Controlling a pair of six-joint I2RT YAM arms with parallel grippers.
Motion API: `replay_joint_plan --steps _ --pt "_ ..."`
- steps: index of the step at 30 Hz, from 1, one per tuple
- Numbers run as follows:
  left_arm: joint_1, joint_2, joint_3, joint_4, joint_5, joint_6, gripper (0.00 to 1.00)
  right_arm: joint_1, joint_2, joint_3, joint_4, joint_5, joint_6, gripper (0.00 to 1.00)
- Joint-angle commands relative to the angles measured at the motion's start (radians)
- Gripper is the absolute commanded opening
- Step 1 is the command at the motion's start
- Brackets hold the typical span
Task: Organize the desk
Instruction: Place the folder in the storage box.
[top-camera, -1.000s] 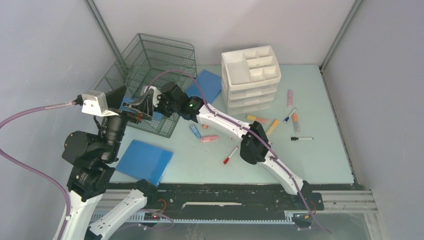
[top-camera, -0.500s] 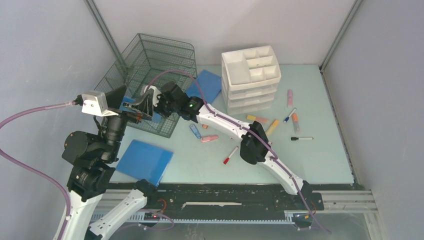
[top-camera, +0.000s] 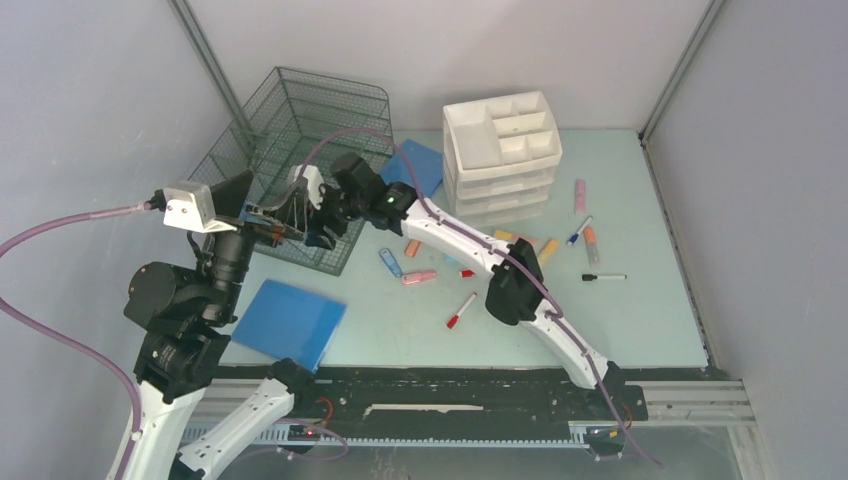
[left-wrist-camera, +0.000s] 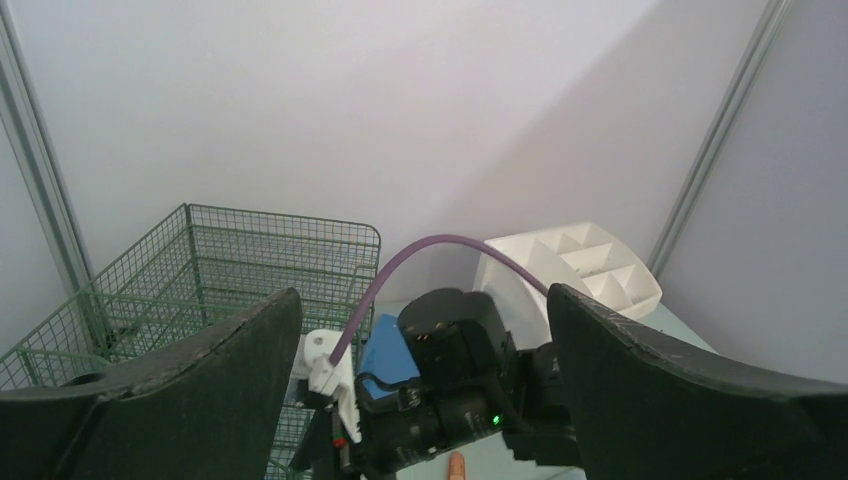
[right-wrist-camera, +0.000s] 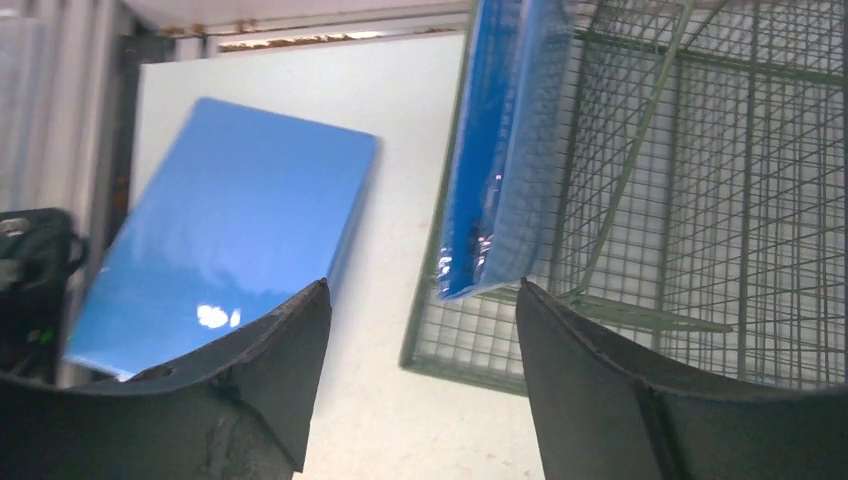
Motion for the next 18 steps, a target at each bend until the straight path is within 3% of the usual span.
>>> replay_joint_plan --steps 1,8,14,18 --pt "0.01 0.009 0.004 0.019 0.004 -0.028 1.0 -0.037 -0.177 0.04 -0.083 -0.208 0.031 0.78" --pt "0.01 -0.049 -0.042 -0.05 -0.017 -0.158 1.0 -0.094 -0.395 -0.226 -0.22 -0.343 -0.029 0.86" --pt "0.01 -0.099 -0.131 -0.1 -0.049 -0.319 1.0 -0.144 -0.748 -0.691 -0.285 -0.318 -0.182 0.9" --pt "0.01 -0.083 -0.179 -0.109 -0.055 -0.391 0.98 -0.253 -0.961 -0.935 -0.367 -0.37 -0.235 0.9"
